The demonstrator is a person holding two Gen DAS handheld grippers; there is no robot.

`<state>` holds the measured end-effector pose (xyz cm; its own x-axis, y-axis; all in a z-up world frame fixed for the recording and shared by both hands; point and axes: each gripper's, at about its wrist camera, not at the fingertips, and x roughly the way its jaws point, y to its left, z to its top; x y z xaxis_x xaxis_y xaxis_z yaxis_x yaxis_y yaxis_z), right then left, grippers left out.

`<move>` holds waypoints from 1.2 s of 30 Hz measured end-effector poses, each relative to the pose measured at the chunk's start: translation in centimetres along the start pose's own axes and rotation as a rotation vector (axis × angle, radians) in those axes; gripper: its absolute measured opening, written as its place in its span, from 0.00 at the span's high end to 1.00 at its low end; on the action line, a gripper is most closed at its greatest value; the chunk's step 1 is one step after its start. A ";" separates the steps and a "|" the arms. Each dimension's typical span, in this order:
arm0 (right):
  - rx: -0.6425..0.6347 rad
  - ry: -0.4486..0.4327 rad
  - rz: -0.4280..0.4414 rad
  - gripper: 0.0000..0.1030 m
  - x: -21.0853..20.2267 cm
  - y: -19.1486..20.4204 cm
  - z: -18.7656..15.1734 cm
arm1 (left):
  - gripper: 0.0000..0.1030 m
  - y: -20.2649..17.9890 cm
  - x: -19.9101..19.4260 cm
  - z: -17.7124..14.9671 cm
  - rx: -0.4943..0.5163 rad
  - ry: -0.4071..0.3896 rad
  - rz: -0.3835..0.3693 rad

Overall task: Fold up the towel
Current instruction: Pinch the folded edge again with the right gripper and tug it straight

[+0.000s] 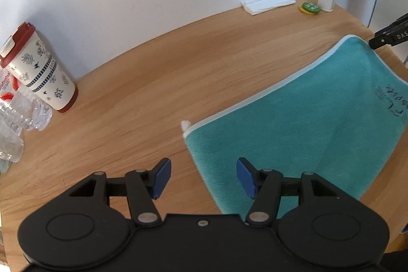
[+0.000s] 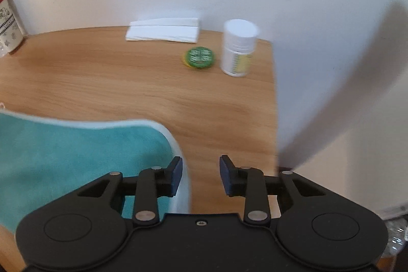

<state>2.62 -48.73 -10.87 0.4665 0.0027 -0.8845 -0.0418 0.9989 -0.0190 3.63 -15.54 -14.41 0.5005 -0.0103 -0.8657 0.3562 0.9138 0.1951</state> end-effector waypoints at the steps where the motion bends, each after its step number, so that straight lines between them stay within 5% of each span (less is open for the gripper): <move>1: 0.016 0.007 0.024 0.65 -1.1 -0.2 -0.8 | 0.43 -0.3 -0.1 -0.1 0.012 0.002 0.000; 9: 0.063 0.148 0.142 0.65 -2.9 1.2 -7.2 | 0.43 -2.1 -0.5 -1.4 0.074 0.027 -0.024; 19: 0.297 0.132 0.265 0.65 -1.8 -0.7 -8.5 | 0.43 -2.2 -1.6 -2.1 0.034 0.028 0.005; 20: 0.304 0.133 0.269 0.68 -1.6 -0.8 -8.5 | 0.43 -2.2 -1.8 -2.2 0.030 0.026 0.010; 21: 0.313 0.133 0.273 0.85 -1.6 -0.9 -8.4 | 0.43 -2.1 -1.9 -2.3 0.029 0.025 0.015; 24: 0.351 0.139 0.302 0.87 -1.5 -1.0 -8.3 | 0.43 -1.9 -2.0 -2.4 0.024 0.025 0.027; 31: 0.184 -0.004 0.206 0.89 -5.5 0.2 -6.5 | 0.43 -1.0 -2.0 -2.6 -0.012 0.033 0.046; 36: 0.065 -0.012 0.149 0.89 -5.5 1.2 -5.1 | 0.43 -0.8 -2.1 -2.5 -0.044 0.029 0.020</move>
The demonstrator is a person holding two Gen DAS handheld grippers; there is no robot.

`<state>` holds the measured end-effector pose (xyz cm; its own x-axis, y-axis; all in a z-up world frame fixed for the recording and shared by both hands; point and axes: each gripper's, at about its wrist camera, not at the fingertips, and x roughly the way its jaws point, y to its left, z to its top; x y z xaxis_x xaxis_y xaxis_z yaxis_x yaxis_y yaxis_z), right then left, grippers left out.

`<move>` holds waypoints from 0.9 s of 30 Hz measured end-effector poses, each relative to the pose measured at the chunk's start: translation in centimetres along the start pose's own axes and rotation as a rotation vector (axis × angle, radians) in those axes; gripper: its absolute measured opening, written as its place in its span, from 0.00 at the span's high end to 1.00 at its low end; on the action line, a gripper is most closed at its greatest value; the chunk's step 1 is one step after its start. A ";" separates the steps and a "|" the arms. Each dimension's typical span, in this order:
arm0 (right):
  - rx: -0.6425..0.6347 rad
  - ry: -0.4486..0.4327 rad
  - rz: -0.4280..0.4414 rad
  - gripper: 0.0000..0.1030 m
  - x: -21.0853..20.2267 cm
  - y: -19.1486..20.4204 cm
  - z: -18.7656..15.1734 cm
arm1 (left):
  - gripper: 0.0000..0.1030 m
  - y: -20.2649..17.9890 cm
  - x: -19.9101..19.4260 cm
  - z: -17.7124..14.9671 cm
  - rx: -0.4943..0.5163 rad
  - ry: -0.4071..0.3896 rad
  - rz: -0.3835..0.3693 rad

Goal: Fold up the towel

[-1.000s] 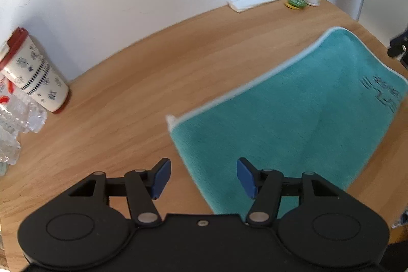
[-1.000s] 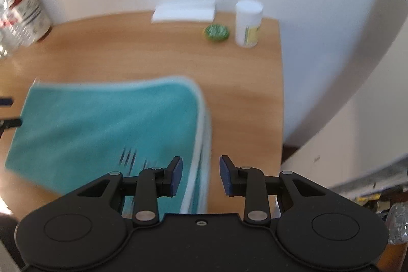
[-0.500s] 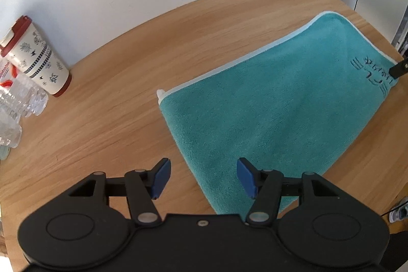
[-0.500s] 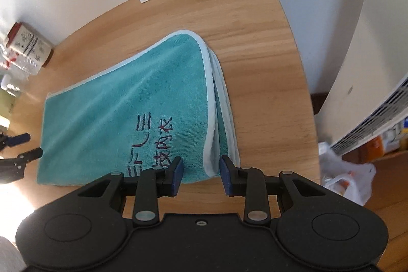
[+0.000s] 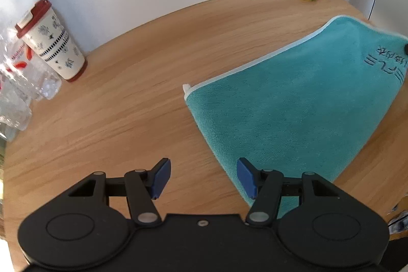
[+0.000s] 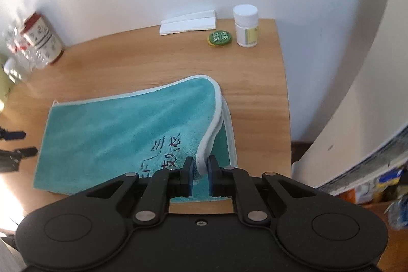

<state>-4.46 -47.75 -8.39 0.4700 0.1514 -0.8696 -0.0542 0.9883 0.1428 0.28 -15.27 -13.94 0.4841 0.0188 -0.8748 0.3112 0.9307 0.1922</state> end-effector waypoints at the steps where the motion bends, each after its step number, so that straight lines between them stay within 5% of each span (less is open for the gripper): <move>1: -0.012 0.014 -0.021 0.89 0.5 0.0 0.0 | 0.43 -0.2 0.0 0.0 0.008 0.000 -0.002; 6: -0.029 0.078 -0.131 0.87 3.3 -0.5 -1.1 | 0.43 -1.4 0.1 -0.1 0.055 0.001 -0.038; 13: -0.091 0.031 -0.209 0.78 3.2 -0.4 -1.3 | 0.38 -2.3 0.6 0.0 0.052 0.006 -0.086; 15: -0.070 0.018 -0.214 0.64 3.0 -1.2 -0.8 | 0.38 -2.4 1.0 0.1 0.039 0.010 -0.110; 21: 0.098 0.047 -0.083 0.63 3.7 -4.1 0.3 | 0.39 -2.4 1.9 0.5 -0.039 0.034 -0.158; 24: 0.186 0.081 -0.018 0.65 4.8 -5.1 0.3 | 0.58 -2.2 2.3 0.7 -0.077 0.035 -0.178; 26: 0.180 0.090 -0.009 0.69 5.1 -5.0 0.2 | 0.79 -2.2 2.6 0.9 -0.088 0.034 -0.177; 27: 0.182 0.098 -0.011 0.70 5.1 -4.9 0.3 | 0.80 -2.2 2.7 1.1 -0.083 0.032 -0.164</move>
<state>-1.54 -51.82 -13.44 0.3816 0.1511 -0.9119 0.1149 0.9711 0.2090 1.79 -17.71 -16.24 0.4059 -0.1258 -0.9052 0.3150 0.9491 0.0093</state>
